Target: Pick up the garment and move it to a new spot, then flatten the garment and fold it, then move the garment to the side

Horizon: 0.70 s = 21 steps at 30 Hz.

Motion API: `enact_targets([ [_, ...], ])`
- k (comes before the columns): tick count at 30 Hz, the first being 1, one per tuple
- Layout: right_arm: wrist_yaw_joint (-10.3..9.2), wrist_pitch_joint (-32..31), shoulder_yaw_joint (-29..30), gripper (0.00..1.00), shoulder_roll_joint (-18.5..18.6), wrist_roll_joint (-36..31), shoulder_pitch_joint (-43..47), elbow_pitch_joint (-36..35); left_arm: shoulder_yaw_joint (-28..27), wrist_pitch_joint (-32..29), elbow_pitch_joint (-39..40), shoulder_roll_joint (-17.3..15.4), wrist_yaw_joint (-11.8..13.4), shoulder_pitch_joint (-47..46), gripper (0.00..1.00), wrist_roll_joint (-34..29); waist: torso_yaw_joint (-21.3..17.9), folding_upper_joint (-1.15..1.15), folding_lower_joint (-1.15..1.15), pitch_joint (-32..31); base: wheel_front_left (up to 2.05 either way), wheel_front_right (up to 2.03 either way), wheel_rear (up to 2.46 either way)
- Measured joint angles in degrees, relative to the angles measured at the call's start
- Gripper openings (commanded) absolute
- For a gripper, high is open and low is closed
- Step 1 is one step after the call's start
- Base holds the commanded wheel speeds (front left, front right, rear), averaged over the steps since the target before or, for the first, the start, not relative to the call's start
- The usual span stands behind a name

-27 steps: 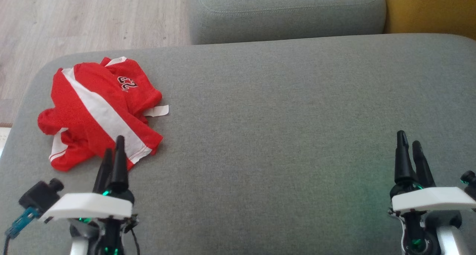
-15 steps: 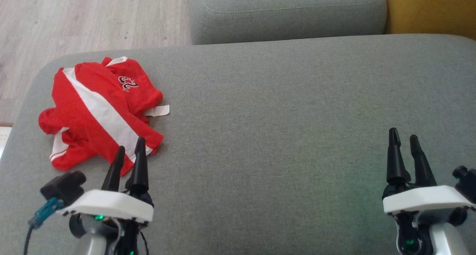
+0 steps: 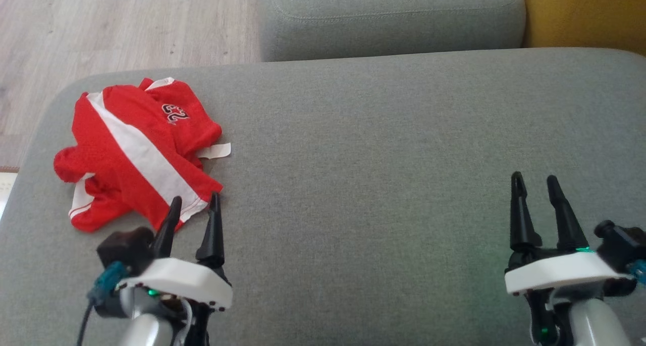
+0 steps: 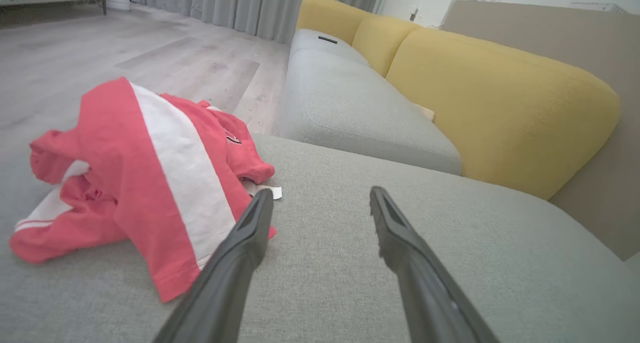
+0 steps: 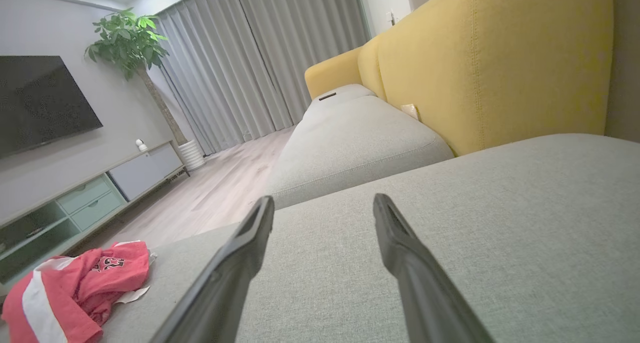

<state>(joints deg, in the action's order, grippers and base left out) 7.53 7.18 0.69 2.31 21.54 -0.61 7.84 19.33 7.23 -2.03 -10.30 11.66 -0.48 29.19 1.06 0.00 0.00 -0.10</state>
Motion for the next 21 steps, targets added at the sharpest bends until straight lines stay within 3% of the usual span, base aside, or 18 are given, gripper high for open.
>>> enact_targets([
  [6, 0.01, 1.14, -0.73, 1.00, 0.00, -5.15, 0.01, -0.40, 3.59, 1.26, 1.75, -2.12, 5.86, -1.00, 1.00, -4.43, -0.33, 0.00, 0.00, -0.07, 0.00, 0.00, 0.00],
  [21, 0.01, 3.52, -1.89, 1.00, 0.02, -16.95, 0.02, -0.67, 13.41, 3.54, -0.46, -5.90, 8.79, -2.79, 1.00, -13.38, -0.45, 0.00, 0.00, -0.11, 0.00, 0.00, 0.00],
])
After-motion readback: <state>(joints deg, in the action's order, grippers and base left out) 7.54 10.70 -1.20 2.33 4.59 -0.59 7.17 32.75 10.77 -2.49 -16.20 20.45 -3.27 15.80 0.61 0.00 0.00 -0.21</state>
